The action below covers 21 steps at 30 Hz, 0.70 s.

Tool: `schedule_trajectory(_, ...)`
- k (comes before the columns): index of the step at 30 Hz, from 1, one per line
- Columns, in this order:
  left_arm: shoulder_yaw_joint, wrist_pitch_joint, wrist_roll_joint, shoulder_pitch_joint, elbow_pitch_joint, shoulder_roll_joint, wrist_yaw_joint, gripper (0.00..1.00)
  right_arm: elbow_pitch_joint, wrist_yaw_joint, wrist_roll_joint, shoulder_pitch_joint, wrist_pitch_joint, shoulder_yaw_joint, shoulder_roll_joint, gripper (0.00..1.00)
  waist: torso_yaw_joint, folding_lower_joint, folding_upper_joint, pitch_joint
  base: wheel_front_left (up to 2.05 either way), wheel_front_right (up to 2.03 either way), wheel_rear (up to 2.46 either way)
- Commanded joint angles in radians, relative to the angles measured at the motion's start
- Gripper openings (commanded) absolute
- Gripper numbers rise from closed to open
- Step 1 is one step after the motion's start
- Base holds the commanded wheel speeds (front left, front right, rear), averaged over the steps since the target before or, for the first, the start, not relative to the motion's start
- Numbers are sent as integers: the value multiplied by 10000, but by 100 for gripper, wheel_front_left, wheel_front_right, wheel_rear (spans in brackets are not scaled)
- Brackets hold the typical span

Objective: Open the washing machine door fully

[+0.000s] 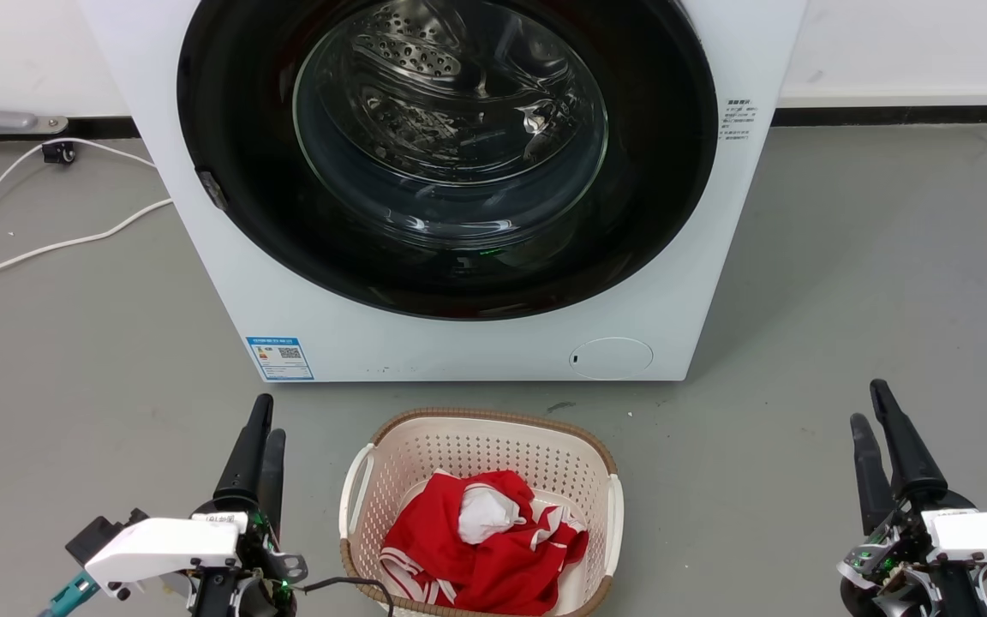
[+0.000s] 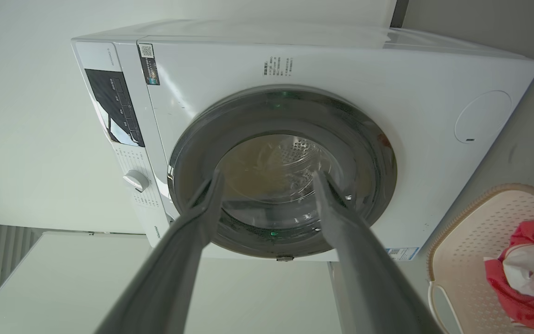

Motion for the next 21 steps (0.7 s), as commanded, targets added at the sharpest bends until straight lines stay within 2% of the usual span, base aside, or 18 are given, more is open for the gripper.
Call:
schedule_trajectory(1,-79,-132,210,-242,-333,48,-14,100,-347,0,-219,-74,-119,-26,-17,100,5,0,0,1,0,0,0)
schedule_trajectory(11,-121,-554,1309,-111,-1187,36,-18,100,-933,0,-2268,128,-544,102,-7,100,-1,0,0,-10,0,0,0)
schedule_trajectory(21,-203,-932,3776,-22,-1743,30,-21,100,-1695,0,-5284,297,-929,273,-3,100,-11,0,0,-21,0,0,0)
